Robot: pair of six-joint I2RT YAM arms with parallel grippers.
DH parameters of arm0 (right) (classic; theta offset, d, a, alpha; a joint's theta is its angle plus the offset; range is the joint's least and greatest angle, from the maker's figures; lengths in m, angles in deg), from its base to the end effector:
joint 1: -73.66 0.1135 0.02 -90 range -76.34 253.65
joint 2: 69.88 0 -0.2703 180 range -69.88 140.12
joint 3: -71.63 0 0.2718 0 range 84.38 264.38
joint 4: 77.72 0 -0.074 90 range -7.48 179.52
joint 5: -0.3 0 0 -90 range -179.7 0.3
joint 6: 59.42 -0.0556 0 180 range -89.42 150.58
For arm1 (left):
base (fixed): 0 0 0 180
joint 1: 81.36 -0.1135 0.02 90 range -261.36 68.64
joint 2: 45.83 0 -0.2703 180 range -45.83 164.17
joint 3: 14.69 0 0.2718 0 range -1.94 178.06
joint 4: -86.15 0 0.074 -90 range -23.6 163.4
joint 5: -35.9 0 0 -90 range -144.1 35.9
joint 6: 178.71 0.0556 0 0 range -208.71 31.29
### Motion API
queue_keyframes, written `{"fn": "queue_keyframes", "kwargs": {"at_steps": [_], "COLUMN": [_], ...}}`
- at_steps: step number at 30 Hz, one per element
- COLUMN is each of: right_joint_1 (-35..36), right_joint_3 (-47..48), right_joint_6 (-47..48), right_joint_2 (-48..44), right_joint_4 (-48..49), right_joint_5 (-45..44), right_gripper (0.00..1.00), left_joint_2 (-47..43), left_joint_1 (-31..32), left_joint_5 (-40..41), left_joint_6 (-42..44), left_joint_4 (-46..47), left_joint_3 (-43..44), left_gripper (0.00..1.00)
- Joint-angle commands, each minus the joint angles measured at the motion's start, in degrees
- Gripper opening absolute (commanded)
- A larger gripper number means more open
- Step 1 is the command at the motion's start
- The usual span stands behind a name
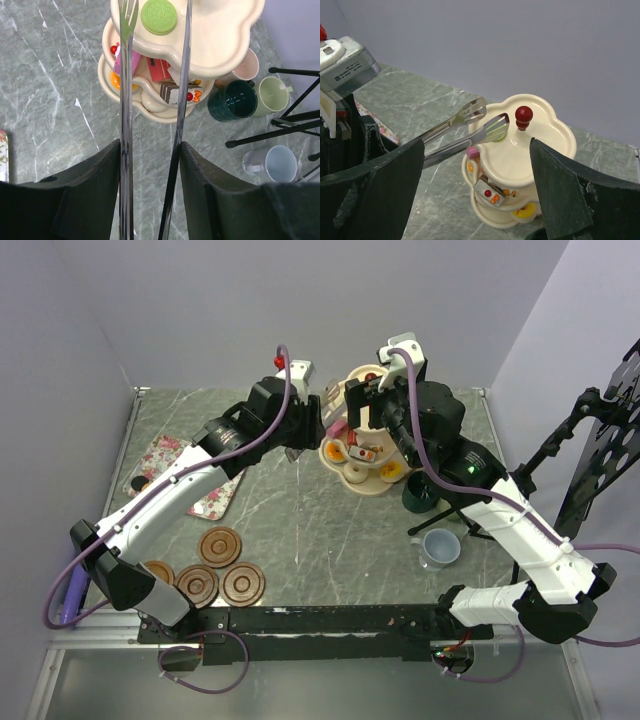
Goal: Serve the afternoon tea
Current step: Place the desert on the desert table, then pick up the desert from the tray.
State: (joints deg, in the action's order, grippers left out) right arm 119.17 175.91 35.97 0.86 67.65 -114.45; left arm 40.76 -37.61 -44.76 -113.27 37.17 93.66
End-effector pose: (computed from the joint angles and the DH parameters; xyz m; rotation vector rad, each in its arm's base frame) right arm 0.2141 0.1848 0.5165 -0.3662 1.5490 0.2030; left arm 0.2742 -0.2500 0.4251 0.2452 2.0744 -0.5736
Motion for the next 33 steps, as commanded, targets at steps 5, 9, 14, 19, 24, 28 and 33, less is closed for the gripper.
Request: {"fn": "queue_keyframes", "kwargs": {"at_steps": [5,9,14,19,24,28,33], "right_joint_1": [0.3,0.3,0.4,0.4,0.3,0.4,0.4], "right_joint_3": [-0.7,-1.4,-2.2,-2.1,-2.5,-2.9,-4.3], "right_joint_6": [-1.1,-1.2,-1.2,-0.9,-1.9,-2.2,-2.0], "right_joint_2": [-2.4,-3.1,-3.8,-3.8,-3.7,-4.4,-5.5], "right_joint_4": [2.1,2.7,3.1,3.2,3.0,3.1,4.3], "right_joint_5": [-0.1,-0.2,-0.3,0.0,1.6,2.6,2.0], "right_gripper": [0.92,0.92,0.92,0.92,0.92,0.92,0.92], "left_joint_2": [-3.0,-7.9,-17.4,-23.0,-25.5,-25.2,-23.8], "left_joint_1": [0.0,-5.4,-19.7,-36.7,-50.5,-56.5,-57.4], "left_joint_5": [5.3,5.4,1.3,-0.7,-4.5,-3.9,-3.0], "left_joint_6": [0.9,-0.1,-0.6,-1.0,0.6,0.6,0.6], "left_joint_4": [1.2,-1.1,-4.1,-14.3,-19.8,-21.9,-23.1], "left_joint_3": [2.2,-2.1,-11.3,-15.9,-22.8,-25.7,-26.2], "left_gripper": [0.46,0.45,0.44,0.44,0.44,0.44,0.44]}}
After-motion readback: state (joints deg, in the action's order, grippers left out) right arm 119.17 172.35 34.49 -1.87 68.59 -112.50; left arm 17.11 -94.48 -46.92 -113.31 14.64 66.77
